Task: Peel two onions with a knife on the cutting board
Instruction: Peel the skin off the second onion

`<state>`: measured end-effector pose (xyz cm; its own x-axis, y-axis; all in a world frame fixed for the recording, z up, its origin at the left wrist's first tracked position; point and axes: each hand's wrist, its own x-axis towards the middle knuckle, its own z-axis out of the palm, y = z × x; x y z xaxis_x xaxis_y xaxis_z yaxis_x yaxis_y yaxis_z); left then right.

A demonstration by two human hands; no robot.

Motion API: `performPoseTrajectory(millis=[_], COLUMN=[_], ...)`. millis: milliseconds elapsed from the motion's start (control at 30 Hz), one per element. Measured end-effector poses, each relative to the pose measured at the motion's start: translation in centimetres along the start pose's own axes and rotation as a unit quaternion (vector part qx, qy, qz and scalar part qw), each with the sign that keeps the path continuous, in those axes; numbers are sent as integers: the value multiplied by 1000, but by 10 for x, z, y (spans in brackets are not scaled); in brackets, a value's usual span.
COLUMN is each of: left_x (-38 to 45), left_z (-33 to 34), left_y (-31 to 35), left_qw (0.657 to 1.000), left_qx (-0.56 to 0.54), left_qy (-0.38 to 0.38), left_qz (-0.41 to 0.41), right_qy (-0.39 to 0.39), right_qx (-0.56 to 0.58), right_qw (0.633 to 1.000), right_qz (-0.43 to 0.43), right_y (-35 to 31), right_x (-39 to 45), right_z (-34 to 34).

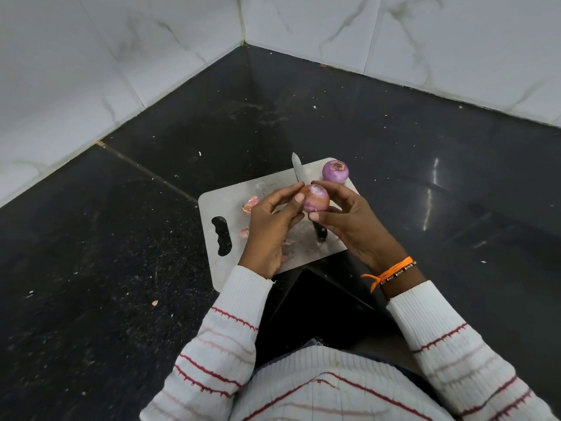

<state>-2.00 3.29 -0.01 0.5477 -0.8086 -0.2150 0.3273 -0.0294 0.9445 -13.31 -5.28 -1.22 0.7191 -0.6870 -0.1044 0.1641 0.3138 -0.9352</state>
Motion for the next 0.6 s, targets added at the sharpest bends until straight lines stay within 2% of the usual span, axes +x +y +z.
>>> performPoseTrajectory(millis=[100, 300, 600], left_x=[-1, -4, -3], left_z=[0, 1, 6], left_y=[1, 7, 3], left_qw=[1000, 998, 997], left_qx=[10, 70, 50], left_qy=[26, 4, 49], left_qz=[-10, 5, 20], right_qy=[6, -12, -23], right_qx=[-24, -68, -66], right_qw=[1000, 998, 998], right_qz=[1, -9, 6], right_y=[3, 7, 12], right_x=[1, 5, 5], right_z=[1, 0, -8])
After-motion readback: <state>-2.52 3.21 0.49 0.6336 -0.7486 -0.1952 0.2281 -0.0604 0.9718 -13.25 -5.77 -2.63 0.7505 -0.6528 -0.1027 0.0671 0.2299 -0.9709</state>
